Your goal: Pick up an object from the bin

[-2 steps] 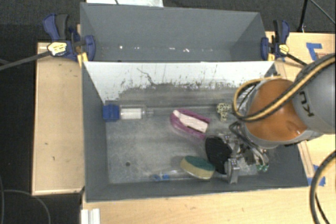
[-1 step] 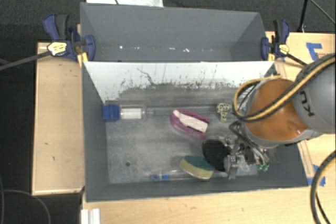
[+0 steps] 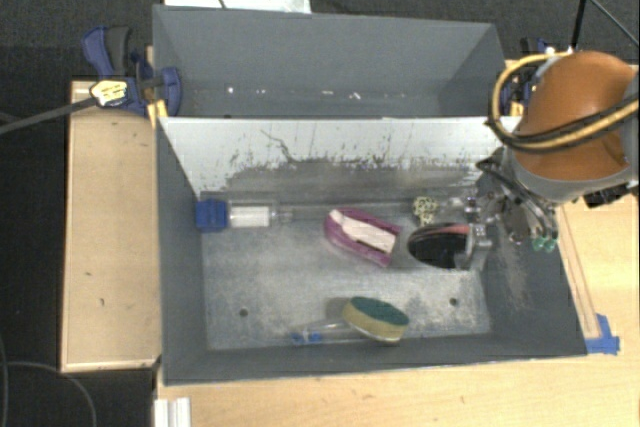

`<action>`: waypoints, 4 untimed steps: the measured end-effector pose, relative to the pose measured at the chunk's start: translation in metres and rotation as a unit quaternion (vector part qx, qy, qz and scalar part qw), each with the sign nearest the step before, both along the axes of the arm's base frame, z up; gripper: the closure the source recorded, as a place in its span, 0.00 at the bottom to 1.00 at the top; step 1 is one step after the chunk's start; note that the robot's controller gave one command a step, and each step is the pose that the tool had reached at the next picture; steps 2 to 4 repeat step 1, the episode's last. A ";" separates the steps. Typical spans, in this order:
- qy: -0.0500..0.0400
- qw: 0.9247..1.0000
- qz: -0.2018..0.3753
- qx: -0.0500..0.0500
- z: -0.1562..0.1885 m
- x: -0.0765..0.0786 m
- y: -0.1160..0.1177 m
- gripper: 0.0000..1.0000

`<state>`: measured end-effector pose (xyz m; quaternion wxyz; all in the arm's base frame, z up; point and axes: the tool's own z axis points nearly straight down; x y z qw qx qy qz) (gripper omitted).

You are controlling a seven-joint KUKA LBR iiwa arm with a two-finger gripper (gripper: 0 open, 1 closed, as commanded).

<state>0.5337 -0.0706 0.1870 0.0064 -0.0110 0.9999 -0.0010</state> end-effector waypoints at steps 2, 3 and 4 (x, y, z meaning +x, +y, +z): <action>0.000 0.999 0.038 0.000 0.134 -0.009 -0.003 1.00; 0.000 0.999 0.038 0.000 0.134 -0.009 -0.003 1.00; 0.000 0.999 0.038 0.000 0.134 -0.009 -0.003 1.00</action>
Offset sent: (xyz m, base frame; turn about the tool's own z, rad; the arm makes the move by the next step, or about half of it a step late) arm -0.0105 -0.0026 0.1286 -0.0769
